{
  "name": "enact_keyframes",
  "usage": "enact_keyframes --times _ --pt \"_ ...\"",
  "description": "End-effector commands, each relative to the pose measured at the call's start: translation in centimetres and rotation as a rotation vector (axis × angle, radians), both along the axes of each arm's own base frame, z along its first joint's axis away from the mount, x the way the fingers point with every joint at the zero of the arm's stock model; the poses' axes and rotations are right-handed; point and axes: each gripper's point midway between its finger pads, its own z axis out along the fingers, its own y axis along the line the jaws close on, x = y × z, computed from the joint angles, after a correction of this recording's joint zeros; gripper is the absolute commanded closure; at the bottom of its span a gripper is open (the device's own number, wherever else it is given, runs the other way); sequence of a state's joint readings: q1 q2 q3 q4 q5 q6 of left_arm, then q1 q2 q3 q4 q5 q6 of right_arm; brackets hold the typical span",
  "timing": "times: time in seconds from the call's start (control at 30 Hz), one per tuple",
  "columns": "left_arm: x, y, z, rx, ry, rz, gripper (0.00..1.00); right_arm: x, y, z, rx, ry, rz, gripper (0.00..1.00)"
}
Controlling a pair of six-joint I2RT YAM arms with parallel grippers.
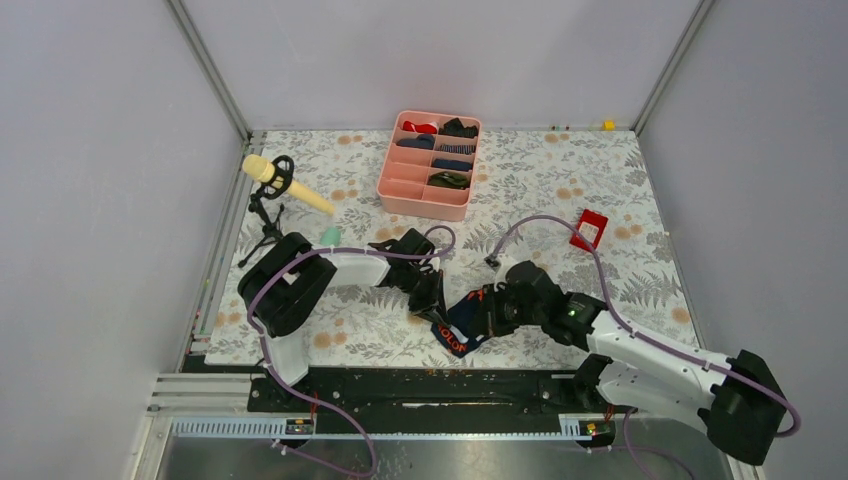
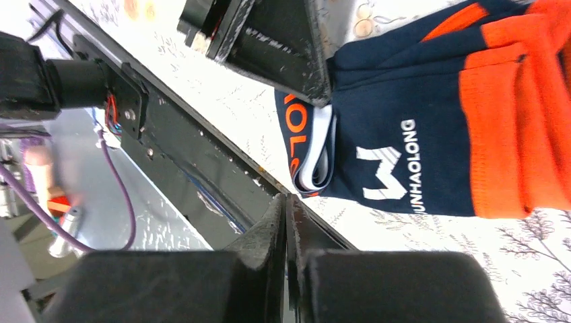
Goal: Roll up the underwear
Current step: Roll the underwear to the center of the board.
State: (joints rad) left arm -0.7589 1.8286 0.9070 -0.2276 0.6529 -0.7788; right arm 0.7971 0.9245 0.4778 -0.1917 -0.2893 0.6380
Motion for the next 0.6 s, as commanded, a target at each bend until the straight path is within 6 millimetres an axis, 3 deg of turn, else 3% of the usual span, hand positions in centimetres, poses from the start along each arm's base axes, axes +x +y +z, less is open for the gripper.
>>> enact_keyframes --times 0.0,0.43,0.57 --pt "-1.8 3.0 -4.2 0.165 0.020 -0.019 1.00 -0.2 0.9 0.1 -0.100 -0.054 0.001 1.00" --pt "-1.6 2.6 -3.4 0.143 0.013 -0.014 1.00 0.6 3.2 -1.3 -0.135 -0.028 -0.004 1.00" --pt "-1.5 2.4 -3.0 0.130 0.011 -0.015 1.00 0.5 3.8 -0.9 -0.121 -0.032 0.000 1.00"
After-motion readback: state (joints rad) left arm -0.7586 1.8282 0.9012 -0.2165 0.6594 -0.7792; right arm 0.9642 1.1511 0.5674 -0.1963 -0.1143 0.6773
